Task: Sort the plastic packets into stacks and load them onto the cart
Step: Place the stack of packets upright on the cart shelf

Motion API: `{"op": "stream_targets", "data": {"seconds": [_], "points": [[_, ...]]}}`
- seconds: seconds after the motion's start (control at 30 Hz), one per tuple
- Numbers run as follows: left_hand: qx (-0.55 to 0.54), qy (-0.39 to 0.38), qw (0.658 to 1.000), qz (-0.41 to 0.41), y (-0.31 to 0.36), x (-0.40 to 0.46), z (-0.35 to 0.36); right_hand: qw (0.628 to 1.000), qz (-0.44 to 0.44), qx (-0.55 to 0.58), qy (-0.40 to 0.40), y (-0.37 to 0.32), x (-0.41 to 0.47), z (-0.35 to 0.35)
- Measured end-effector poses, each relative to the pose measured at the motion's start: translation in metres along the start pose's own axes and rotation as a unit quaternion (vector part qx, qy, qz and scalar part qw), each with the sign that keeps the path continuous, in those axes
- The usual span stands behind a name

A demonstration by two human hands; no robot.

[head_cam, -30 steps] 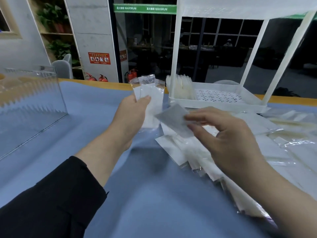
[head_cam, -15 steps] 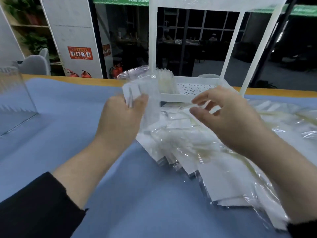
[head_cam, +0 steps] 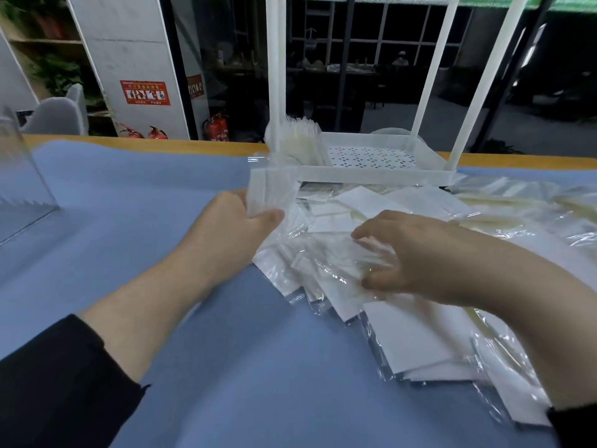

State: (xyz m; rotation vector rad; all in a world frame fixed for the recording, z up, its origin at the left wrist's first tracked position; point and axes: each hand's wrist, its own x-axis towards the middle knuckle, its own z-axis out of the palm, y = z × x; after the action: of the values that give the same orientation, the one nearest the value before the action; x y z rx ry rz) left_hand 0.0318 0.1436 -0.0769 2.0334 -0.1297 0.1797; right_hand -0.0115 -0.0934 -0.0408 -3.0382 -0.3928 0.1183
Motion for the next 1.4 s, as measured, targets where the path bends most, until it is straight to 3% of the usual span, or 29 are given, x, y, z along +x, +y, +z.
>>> {"op": "stream_targets", "data": {"seconds": [0.23, 0.37, 0.5, 0.6, 0.67, 0.83, 1.03, 1.13, 1.23, 1.3, 1.4], "points": [[-0.042, 0.02, 0.999, 0.003, 0.001, 0.002, -0.004, 0.993, -0.007, 0.039, 0.107, 0.003, 0.004, -0.006], [-0.074, 0.041, 0.996, 0.012, 0.005, 0.0, -0.007, 0.967, -0.026, 0.129, 0.219, 0.005, -0.002, -0.012], [-0.113, 0.083, 0.99, 0.019, 0.006, 0.003, -0.011, 0.905, -0.033, 0.286, 0.314, 0.002, -0.003, -0.013], [-0.136, 0.131, 0.982, 0.019, 0.009, 0.004, -0.015, 0.833, -0.036, 0.425, 0.353, -0.001, 0.001, -0.012], [-0.163, 0.14, 0.977, 0.011, 0.012, 0.004, -0.017, 0.788, -0.028, 0.525, 0.321, -0.002, 0.006, -0.007], [-0.22, 0.061, 0.971, -0.07, 0.021, -0.009, 0.0, 0.714, 0.001, 0.661, 0.232, -0.004, 0.021, 0.006], [-0.317, -0.14, 0.934, -0.091, 0.037, -0.031, 0.025, 0.762, -0.015, 0.593, 0.26, -0.021, 0.023, 0.014], [-0.367, -0.138, 0.916, -0.086, 0.032, -0.028, 0.025, 0.807, 0.011, 0.523, 0.273, -0.026, 0.024, 0.019], [-0.425, -0.083, 0.898, -0.076, 0.028, -0.021, 0.018, 0.778, 0.052, 0.574, 0.249, -0.029, 0.025, 0.021], [-0.43, -0.095, 0.896, -0.059, 0.029, -0.022, 0.016, 0.773, 0.041, 0.594, 0.217, -0.031, 0.025, 0.024], [-0.405, -0.11, 0.907, -0.045, 0.028, -0.025, 0.021, 0.825, 0.01, 0.529, 0.199, -0.038, 0.023, 0.027]]}}
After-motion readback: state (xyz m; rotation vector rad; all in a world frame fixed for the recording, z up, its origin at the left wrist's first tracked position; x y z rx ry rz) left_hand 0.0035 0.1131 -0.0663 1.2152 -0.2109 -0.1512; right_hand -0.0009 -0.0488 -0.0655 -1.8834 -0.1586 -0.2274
